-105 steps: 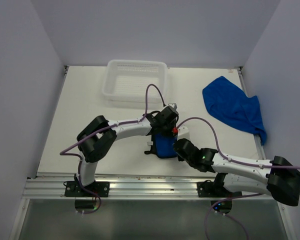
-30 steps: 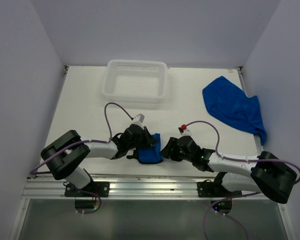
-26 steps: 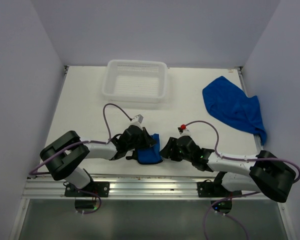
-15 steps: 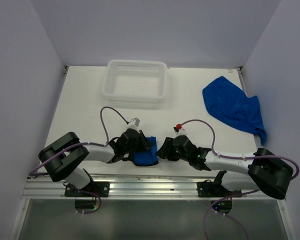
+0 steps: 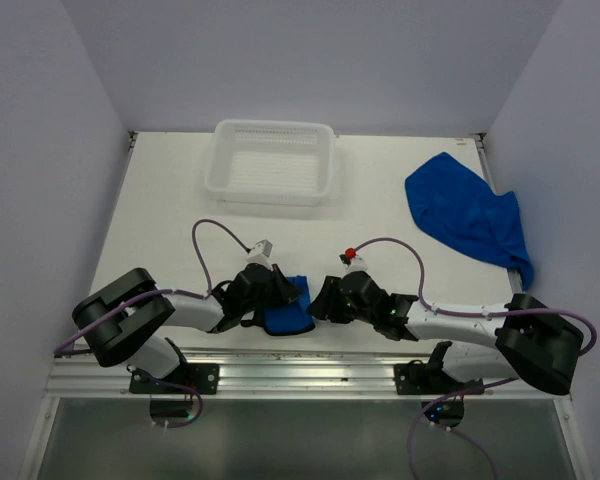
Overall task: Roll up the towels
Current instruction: Roll the towel
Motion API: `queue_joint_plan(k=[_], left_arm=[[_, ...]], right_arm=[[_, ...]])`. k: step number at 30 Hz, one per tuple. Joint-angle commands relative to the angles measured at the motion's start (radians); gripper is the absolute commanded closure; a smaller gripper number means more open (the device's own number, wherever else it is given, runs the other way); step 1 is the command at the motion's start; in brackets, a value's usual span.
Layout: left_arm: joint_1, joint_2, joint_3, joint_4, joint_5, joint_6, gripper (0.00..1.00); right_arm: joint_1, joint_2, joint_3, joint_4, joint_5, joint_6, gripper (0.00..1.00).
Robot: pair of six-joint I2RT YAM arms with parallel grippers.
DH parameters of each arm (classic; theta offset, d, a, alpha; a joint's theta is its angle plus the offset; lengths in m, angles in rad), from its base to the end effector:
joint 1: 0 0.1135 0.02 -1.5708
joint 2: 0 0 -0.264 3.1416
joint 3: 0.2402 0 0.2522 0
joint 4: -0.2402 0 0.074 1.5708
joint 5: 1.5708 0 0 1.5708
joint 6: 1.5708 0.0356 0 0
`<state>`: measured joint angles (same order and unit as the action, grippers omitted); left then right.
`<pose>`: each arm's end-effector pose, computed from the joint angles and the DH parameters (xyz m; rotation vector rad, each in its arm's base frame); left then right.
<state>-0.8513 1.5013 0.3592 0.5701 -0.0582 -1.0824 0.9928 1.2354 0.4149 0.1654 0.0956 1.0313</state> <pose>0.1664 -0.1868 0.1197 -0.3064 2.3177 -1.0110 0.1289 0.1915 0.1578 0.1034 2.4125 0.9475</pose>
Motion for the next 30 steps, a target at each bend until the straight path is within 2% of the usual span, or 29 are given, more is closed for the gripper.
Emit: queue_joint_plan(k=[1, 7, 14, 20, 23, 26, 27, 29, 30], left_arm=[[0.006, 0.004, -0.02, 0.068, -0.025, -0.007, 1.0], [0.006, 0.004, -0.02, 0.063, -0.026, -0.007, 1.0], [0.011, -0.012, -0.019, 0.048, -0.026, -0.007, 1.0], [0.018, -0.03, -0.02, 0.028, -0.031, -0.002, 1.0], [0.021, -0.03, -0.025, 0.025, -0.031, -0.002, 1.0], [0.024, -0.036, -0.029, 0.025, -0.026, -0.002, 1.0], [0.024, -0.038, -0.029, 0.024, -0.025, -0.002, 1.0], [0.026, -0.042, -0.026, 0.022, -0.023, -0.002, 1.0], [0.029, -0.049, -0.025, 0.016, -0.02, -0.002, 1.0]], right_arm=[[0.04, 0.024, 0.061, 0.005, 0.036, -0.017, 0.54], [0.104, 0.059, 0.117, -0.056, 0.11, -0.057, 0.53], [0.22, 0.173, 0.301, -0.367, 0.32, -0.1, 0.64], [0.293, 0.286, 0.432, -0.539, 0.458, -0.079, 0.67], [0.303, 0.323, 0.455, -0.578, 0.477, -0.068, 0.69], [0.32, 0.332, 0.479, -0.605, 0.509, -0.065, 0.81], [0.328, 0.335, 0.495, -0.615, 0.521, -0.066, 0.91], [0.34, 0.345, 0.524, -0.655, 0.555, -0.076, 0.99], [0.34, 0.348, 0.535, -0.67, 0.57, -0.079, 1.0]])
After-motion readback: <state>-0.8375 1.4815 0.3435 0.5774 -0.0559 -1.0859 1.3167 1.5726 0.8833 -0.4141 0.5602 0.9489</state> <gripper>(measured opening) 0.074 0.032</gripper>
